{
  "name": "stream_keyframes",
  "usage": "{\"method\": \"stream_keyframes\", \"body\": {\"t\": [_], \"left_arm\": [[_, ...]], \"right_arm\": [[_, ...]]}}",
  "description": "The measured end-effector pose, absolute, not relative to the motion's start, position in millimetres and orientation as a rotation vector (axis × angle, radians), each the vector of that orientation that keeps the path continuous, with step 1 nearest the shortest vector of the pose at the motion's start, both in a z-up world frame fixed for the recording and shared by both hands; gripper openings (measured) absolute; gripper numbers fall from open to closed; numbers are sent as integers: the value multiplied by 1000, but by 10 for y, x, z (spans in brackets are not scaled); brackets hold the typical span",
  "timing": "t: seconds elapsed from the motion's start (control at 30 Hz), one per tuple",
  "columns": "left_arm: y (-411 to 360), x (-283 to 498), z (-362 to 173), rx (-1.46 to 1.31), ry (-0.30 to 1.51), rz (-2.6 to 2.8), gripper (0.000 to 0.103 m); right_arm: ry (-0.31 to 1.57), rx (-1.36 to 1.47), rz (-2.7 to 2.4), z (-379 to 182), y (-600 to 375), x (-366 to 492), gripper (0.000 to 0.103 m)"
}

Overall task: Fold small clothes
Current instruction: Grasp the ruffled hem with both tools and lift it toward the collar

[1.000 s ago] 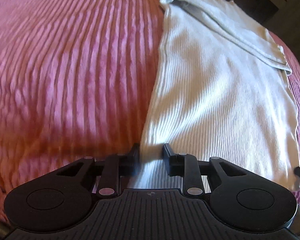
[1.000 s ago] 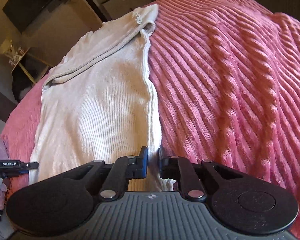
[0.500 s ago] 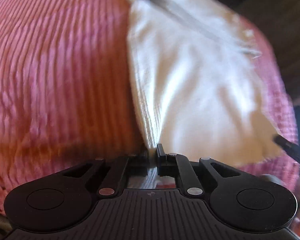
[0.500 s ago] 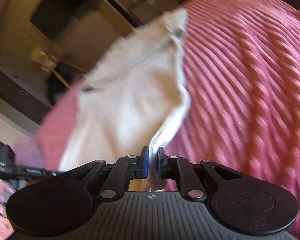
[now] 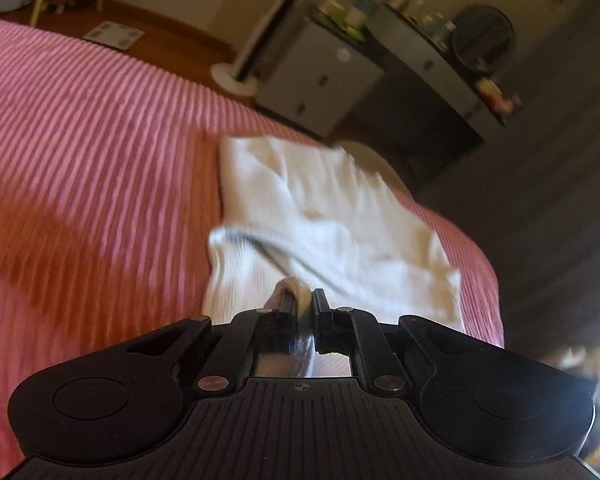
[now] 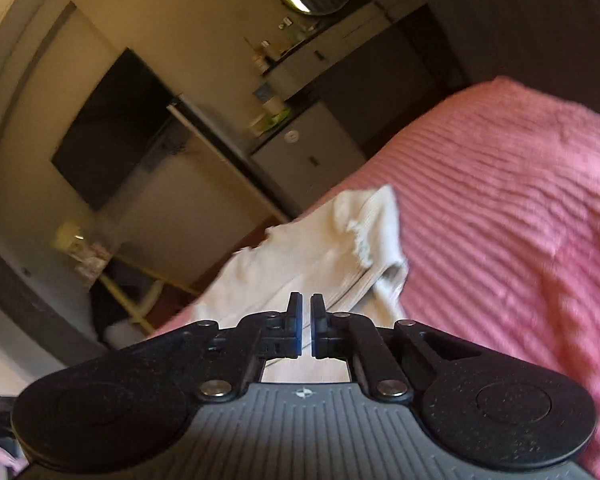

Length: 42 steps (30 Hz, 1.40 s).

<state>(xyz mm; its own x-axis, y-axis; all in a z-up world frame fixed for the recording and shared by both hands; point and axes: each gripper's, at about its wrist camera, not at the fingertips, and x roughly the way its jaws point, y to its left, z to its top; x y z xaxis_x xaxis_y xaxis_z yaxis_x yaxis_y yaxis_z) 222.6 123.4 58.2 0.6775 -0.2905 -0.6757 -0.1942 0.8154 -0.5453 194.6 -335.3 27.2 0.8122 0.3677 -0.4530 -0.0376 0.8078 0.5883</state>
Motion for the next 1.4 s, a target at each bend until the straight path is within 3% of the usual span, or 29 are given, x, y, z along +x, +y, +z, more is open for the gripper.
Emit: {"method": "stream_keyframes", "body": {"t": [0.1, 0.23, 0.3, 0.57, 0.67, 0.7, 0.73, 0.77, 1.07, 1.3, 1.4], "left_arm": [[1285, 2385, 443, -645, 861, -41, 11], [1382, 2391, 192, -654, 929, -39, 11], [1422, 2337, 118, -670, 945, -36, 10], [1435, 2164, 84, -607, 975, -46, 10], [1411, 2111, 66, -618, 994, -47, 10], [1395, 2101, 58, -618, 1004, -51, 10], [1377, 2085, 45, -610, 1012, -57, 10], [1358, 2065, 50, -593, 1020, -59, 10], [1499, 2188, 411, -670, 909, -150, 10], [1630, 2599, 272, -699, 885, -13, 11], [1587, 2597, 222, -575, 833, 9, 26]], "right_arm": [[667, 449, 348, 230, -3175, 1899, 10], [718, 78, 512, 122, -2821, 1541, 61], [727, -53, 576, 67, -2721, 1365, 64], [683, -463, 677, 22, -2289, 1094, 61], [667, -583, 718, -101, -2055, 1095, 45], [670, -625, 709, -149, -1978, 1093, 32], [683, -642, 698, -186, -1933, 1109, 10], [693, -632, 678, -193, -1915, 1135, 6], [540, -90, 417, 441, -2618, 1630, 6], [611, 121, 151, 141, -2919, 2367, 7], [686, 131, 116, -90, -2935, 2541, 9]]}}
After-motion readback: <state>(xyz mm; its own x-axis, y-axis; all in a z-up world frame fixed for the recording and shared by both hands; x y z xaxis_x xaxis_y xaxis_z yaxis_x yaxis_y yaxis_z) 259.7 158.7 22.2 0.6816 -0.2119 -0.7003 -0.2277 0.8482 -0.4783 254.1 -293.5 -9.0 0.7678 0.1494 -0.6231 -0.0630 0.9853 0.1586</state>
